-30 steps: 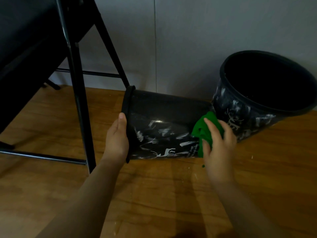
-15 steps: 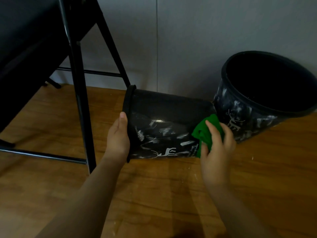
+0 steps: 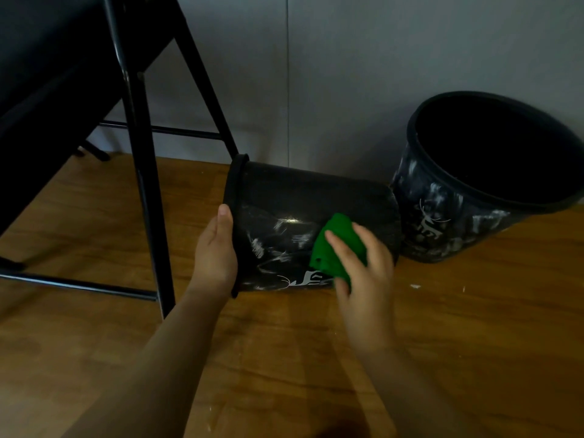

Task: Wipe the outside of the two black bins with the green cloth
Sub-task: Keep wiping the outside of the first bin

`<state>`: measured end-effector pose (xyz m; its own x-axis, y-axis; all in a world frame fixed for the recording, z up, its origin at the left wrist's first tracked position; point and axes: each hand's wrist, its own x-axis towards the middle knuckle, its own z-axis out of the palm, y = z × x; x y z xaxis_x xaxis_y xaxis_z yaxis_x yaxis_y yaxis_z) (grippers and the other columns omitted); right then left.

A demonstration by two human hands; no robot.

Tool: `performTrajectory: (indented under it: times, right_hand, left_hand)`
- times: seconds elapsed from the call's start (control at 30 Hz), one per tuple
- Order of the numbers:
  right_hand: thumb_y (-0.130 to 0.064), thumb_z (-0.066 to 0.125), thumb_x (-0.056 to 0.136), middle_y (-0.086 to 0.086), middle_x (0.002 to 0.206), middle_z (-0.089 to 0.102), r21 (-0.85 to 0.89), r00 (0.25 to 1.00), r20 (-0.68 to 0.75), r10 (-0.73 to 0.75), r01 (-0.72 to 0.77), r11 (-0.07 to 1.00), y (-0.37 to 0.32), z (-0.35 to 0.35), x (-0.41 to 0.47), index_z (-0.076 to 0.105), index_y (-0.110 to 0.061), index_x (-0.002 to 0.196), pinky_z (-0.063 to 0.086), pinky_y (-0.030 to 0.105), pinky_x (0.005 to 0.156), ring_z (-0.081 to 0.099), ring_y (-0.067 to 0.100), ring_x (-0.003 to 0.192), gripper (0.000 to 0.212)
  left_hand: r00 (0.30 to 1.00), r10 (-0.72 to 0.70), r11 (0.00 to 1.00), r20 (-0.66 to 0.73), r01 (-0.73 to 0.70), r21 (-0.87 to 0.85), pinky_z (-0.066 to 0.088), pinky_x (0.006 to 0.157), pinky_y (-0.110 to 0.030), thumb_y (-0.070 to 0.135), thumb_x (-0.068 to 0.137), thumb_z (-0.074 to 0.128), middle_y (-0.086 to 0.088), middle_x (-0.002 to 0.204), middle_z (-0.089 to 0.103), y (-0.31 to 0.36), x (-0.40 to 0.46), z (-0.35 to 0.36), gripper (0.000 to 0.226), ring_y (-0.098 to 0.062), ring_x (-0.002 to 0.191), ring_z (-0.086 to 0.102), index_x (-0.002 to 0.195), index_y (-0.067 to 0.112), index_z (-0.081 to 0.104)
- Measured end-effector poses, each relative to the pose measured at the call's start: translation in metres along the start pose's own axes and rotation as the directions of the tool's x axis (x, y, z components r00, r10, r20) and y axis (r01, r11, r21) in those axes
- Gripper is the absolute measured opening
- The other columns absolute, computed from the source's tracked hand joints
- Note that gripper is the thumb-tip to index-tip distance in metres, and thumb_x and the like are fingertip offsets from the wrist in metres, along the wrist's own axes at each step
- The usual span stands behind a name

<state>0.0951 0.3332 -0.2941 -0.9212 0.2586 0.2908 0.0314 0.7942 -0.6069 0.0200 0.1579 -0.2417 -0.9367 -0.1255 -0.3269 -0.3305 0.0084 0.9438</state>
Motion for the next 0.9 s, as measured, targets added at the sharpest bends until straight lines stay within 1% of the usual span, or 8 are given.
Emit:
performTrajectory:
  times: [0.1,0.27,0.47,0.53,0.67,0.73,0.83,0.9]
  right_hand:
    - [0.0,0.068,0.075,-0.004,0.151,0.031,0.005,0.997,0.051,-0.064,0.064,0.998,0.005,-0.001,0.004,0.048,-0.034,0.139,0.035,0.047,0.112,0.025,0.019,0.142,0.075]
    - [0.005,0.064,0.08,-0.006,0.151,0.028,0.11,0.971,-0.13,0.2,-0.186,0.976,0.015,-0.009,0.002,0.046,-0.032,0.141,0.034,0.043,0.114,0.022,0.015,0.142,0.073]
    - [0.0,0.069,0.074,-0.003,0.15,0.031,0.016,0.997,0.056,-0.054,0.054,0.998,0.002,0.001,0.001,0.049,-0.033,0.138,0.034,0.048,0.112,0.025,0.02,0.141,0.075]
    - [-0.001,0.066,0.077,-0.007,0.151,0.028,0.059,0.999,0.039,0.035,-0.037,0.998,0.007,-0.005,0.006,0.046,-0.037,0.138,0.035,0.046,0.112,0.022,0.015,0.142,0.073]
    - [0.002,0.065,0.079,-0.003,0.15,0.031,0.12,0.97,-0.134,0.201,-0.185,0.975,0.013,-0.009,0.006,0.046,-0.033,0.14,0.039,0.047,0.11,0.027,0.018,0.14,0.073]
    - [0.001,0.066,0.077,-0.003,0.151,0.029,0.086,0.981,-0.098,0.17,-0.161,0.983,0.005,-0.004,0.002,0.046,-0.033,0.14,0.038,0.049,0.11,0.026,0.019,0.141,0.075]
    - [0.004,0.072,0.072,-0.001,0.149,0.033,0.031,0.999,0.022,-0.046,0.045,0.999,-0.004,0.004,-0.001,0.049,-0.032,0.137,0.038,0.053,0.108,0.029,0.024,0.14,0.078]
    - [0.005,0.072,0.072,-0.001,0.149,0.034,0.033,0.995,0.055,-0.082,0.08,0.996,-0.002,0.002,0.006,0.049,-0.033,0.137,0.037,0.052,0.11,0.028,0.022,0.14,0.079]
  left_hand:
    - [1.0,0.009,1.0,0.015,-0.009,-0.002,0.047,0.07,-0.025,0.048,0.104,0.03,0.006,0.099,0.068,0.001,0.0,0.0,0.037,-0.008,0.091,0.064,0.099,0.031,0.062]
    - [1.0,0.002,1.0,0.01,-0.002,-0.021,0.043,0.065,-0.025,0.049,0.104,0.03,0.009,0.091,0.063,0.003,0.0,0.003,0.035,-0.005,0.084,0.06,0.091,0.034,0.059]
    - [1.0,0.003,1.0,0.021,-0.003,-0.004,0.047,0.073,-0.029,0.05,0.104,0.03,0.006,0.095,0.067,-0.001,0.002,0.0,0.037,-0.01,0.091,0.063,0.092,0.034,0.061]
    - [1.0,0.001,1.0,0.017,-0.001,0.003,0.046,0.072,-0.028,0.051,0.103,0.029,0.007,0.096,0.066,0.0,0.003,0.0,0.037,-0.01,0.091,0.062,0.092,0.034,0.06]
    - [1.0,-0.012,1.0,0.028,0.012,-0.001,0.046,0.072,-0.027,0.054,0.102,0.029,0.008,0.1,0.064,-0.001,0.004,0.001,0.036,-0.009,0.094,0.06,0.095,0.036,0.059]
    - [1.0,-0.011,1.0,0.028,0.011,-0.011,0.046,0.072,-0.027,0.054,0.102,0.029,0.01,0.097,0.064,-0.002,0.003,0.001,0.036,-0.008,0.091,0.06,0.094,0.037,0.059]
    - [0.999,-0.004,1.0,0.033,0.005,-0.03,0.047,0.07,-0.029,0.052,0.103,0.029,0.01,0.093,0.065,-0.002,0.002,0.001,0.037,-0.007,0.089,0.061,0.091,0.036,0.06]
    - [0.999,-0.001,1.0,0.041,0.002,-0.027,0.048,0.072,-0.028,0.051,0.103,0.03,0.009,0.094,0.066,-0.002,0.003,0.001,0.036,-0.008,0.091,0.063,0.092,0.036,0.061]
